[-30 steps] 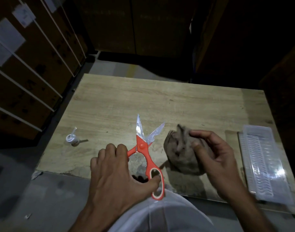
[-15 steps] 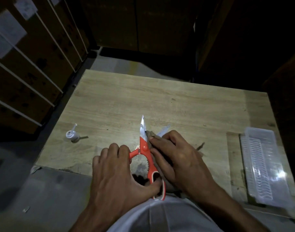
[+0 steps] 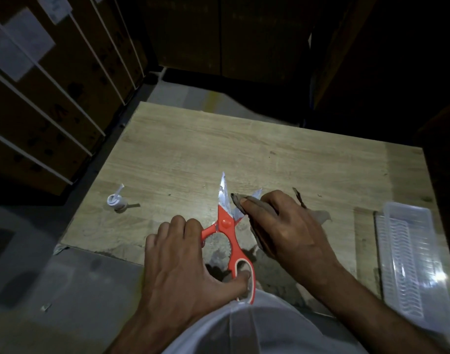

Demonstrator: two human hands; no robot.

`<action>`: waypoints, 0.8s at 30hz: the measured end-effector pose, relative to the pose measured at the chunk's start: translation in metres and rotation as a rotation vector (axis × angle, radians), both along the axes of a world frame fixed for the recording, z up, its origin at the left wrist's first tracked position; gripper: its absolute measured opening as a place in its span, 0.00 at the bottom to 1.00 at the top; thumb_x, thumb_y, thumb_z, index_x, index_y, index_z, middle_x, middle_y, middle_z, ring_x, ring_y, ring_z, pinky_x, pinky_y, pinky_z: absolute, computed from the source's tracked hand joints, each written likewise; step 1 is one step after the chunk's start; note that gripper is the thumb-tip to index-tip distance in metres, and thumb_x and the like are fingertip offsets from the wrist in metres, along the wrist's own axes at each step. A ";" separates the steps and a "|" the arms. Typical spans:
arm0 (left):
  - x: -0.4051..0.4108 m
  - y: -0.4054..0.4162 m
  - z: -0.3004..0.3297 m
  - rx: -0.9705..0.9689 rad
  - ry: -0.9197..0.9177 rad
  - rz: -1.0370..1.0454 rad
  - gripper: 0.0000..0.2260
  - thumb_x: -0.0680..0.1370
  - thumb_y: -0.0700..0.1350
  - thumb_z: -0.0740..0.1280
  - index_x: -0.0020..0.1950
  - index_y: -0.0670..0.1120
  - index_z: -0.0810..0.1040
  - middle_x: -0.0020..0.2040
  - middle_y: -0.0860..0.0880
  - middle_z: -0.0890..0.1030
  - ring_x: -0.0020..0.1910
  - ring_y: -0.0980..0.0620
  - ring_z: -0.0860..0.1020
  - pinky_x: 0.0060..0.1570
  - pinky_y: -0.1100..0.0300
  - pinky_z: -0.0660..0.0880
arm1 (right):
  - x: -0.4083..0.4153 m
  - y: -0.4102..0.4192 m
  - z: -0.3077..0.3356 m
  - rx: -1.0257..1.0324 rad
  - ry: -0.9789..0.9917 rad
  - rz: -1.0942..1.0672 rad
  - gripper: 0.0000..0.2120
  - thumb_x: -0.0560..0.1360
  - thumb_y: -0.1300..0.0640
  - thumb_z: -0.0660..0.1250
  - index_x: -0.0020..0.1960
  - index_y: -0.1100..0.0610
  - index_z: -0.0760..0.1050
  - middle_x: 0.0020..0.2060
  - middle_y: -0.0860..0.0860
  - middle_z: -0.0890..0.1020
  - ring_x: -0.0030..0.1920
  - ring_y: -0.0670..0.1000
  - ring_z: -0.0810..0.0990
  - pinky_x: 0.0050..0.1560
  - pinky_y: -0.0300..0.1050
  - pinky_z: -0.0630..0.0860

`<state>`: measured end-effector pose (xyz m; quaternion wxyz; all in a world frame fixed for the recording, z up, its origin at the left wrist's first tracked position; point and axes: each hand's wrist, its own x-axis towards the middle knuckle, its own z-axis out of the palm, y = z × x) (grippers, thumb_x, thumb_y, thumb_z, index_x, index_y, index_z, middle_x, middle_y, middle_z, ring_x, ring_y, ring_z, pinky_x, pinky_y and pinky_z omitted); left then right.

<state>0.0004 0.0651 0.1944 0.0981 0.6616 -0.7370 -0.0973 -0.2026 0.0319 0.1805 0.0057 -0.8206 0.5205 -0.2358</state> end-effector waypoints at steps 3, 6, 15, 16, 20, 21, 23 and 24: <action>-0.001 -0.001 0.000 -0.011 -0.004 -0.009 0.30 0.60 0.75 0.67 0.44 0.52 0.66 0.42 0.53 0.66 0.42 0.49 0.66 0.45 0.50 0.65 | -0.005 0.000 -0.002 -0.013 0.004 -0.006 0.26 0.71 0.66 0.78 0.68 0.61 0.79 0.43 0.58 0.79 0.39 0.57 0.77 0.37 0.43 0.64; -0.002 -0.002 -0.001 0.013 -0.023 -0.005 0.31 0.61 0.76 0.66 0.44 0.52 0.68 0.42 0.52 0.67 0.43 0.48 0.68 0.47 0.49 0.67 | -0.007 -0.001 -0.005 0.006 -0.029 -0.016 0.23 0.76 0.62 0.73 0.70 0.58 0.78 0.44 0.57 0.78 0.40 0.54 0.75 0.39 0.41 0.63; 0.003 0.001 -0.002 0.014 -0.019 0.019 0.30 0.61 0.76 0.68 0.43 0.52 0.66 0.41 0.53 0.65 0.41 0.48 0.67 0.45 0.49 0.68 | -0.062 -0.032 0.009 0.131 -0.254 -0.339 0.11 0.80 0.59 0.69 0.61 0.55 0.84 0.45 0.51 0.79 0.41 0.51 0.79 0.41 0.41 0.70; 0.003 0.001 -0.003 0.020 -0.017 0.025 0.31 0.61 0.76 0.68 0.43 0.52 0.66 0.41 0.53 0.65 0.41 0.48 0.67 0.45 0.49 0.68 | -0.062 -0.029 0.017 0.076 -0.336 -0.331 0.11 0.79 0.61 0.70 0.60 0.56 0.84 0.45 0.52 0.81 0.43 0.50 0.80 0.44 0.38 0.72; 0.003 0.000 -0.005 0.043 -0.015 0.041 0.31 0.60 0.77 0.67 0.43 0.52 0.66 0.41 0.53 0.65 0.42 0.48 0.67 0.45 0.51 0.65 | -0.016 -0.004 0.036 0.084 -0.588 -0.156 0.10 0.77 0.64 0.72 0.57 0.55 0.85 0.46 0.48 0.84 0.48 0.46 0.82 0.51 0.40 0.76; 0.002 -0.001 -0.004 0.045 -0.009 0.043 0.31 0.60 0.77 0.67 0.44 0.52 0.66 0.41 0.53 0.65 0.42 0.48 0.67 0.45 0.50 0.66 | -0.002 0.001 0.030 0.146 -0.600 -0.100 0.12 0.77 0.63 0.72 0.59 0.53 0.85 0.46 0.47 0.83 0.48 0.45 0.82 0.49 0.41 0.77; 0.001 -0.001 -0.003 0.050 0.002 0.034 0.31 0.60 0.77 0.67 0.44 0.52 0.67 0.41 0.53 0.67 0.42 0.47 0.69 0.45 0.48 0.69 | 0.020 0.009 0.013 0.235 -0.518 -0.026 0.14 0.79 0.56 0.72 0.63 0.47 0.83 0.44 0.45 0.79 0.43 0.43 0.79 0.42 0.43 0.78; 0.001 -0.002 -0.003 0.050 0.003 0.029 0.31 0.60 0.76 0.67 0.44 0.52 0.68 0.41 0.53 0.68 0.42 0.47 0.70 0.46 0.47 0.70 | 0.024 0.011 0.004 0.245 -0.448 -0.019 0.14 0.80 0.53 0.71 0.64 0.45 0.82 0.44 0.45 0.77 0.41 0.43 0.78 0.38 0.44 0.78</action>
